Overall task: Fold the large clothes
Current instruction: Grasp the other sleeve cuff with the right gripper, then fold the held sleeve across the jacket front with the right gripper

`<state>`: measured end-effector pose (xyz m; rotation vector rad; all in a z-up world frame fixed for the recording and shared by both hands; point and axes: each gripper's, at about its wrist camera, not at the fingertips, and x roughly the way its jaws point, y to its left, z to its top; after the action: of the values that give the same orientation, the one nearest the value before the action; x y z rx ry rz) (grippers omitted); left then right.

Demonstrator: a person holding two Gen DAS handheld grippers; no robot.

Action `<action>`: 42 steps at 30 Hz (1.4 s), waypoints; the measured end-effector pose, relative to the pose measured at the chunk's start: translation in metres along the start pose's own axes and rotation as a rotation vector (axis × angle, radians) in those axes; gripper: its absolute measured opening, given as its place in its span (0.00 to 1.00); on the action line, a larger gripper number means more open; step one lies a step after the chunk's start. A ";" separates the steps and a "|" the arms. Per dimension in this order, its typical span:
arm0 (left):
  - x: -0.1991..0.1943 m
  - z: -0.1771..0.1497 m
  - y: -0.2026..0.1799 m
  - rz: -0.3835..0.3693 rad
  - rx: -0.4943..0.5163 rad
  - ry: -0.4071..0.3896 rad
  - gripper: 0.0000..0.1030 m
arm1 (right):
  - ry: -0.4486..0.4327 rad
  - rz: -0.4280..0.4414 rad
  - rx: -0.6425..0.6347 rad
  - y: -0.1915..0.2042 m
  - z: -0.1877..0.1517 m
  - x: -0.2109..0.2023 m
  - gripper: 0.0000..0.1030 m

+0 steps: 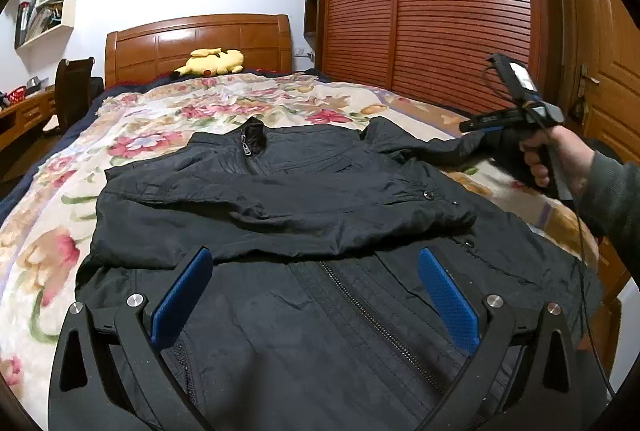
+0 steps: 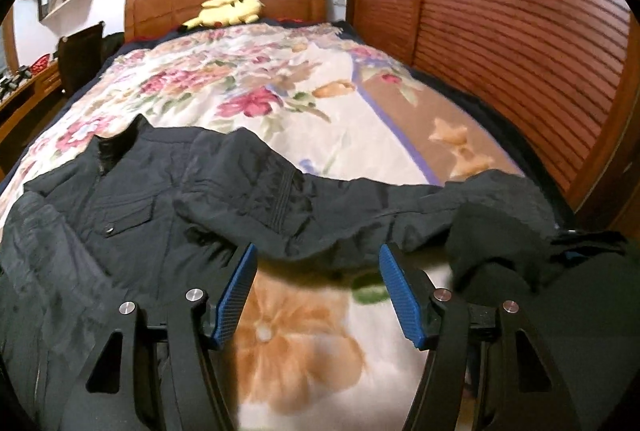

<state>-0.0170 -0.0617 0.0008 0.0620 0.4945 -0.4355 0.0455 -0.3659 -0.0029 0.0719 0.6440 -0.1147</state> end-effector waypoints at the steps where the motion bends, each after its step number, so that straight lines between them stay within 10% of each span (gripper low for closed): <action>1: 0.000 0.000 0.000 -0.002 0.001 0.000 1.00 | 0.012 0.002 0.006 0.001 0.002 0.008 0.63; 17: 0.004 -0.001 0.000 -0.028 -0.005 0.023 1.00 | 0.184 -0.059 0.192 -0.026 0.016 0.094 0.62; 20: 0.005 -0.001 -0.001 -0.028 -0.003 0.027 1.00 | 0.177 -0.040 0.170 -0.027 0.022 0.101 0.29; 24: 0.005 -0.001 0.000 -0.027 -0.005 0.027 1.00 | 0.098 -0.046 0.105 -0.014 0.034 0.083 0.10; 42: 0.000 0.000 0.006 -0.026 -0.028 0.014 1.00 | -0.242 0.145 -0.246 0.096 0.023 -0.057 0.08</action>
<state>-0.0148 -0.0559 0.0006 0.0321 0.5150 -0.4536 0.0264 -0.2682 0.0528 -0.1311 0.4060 0.0958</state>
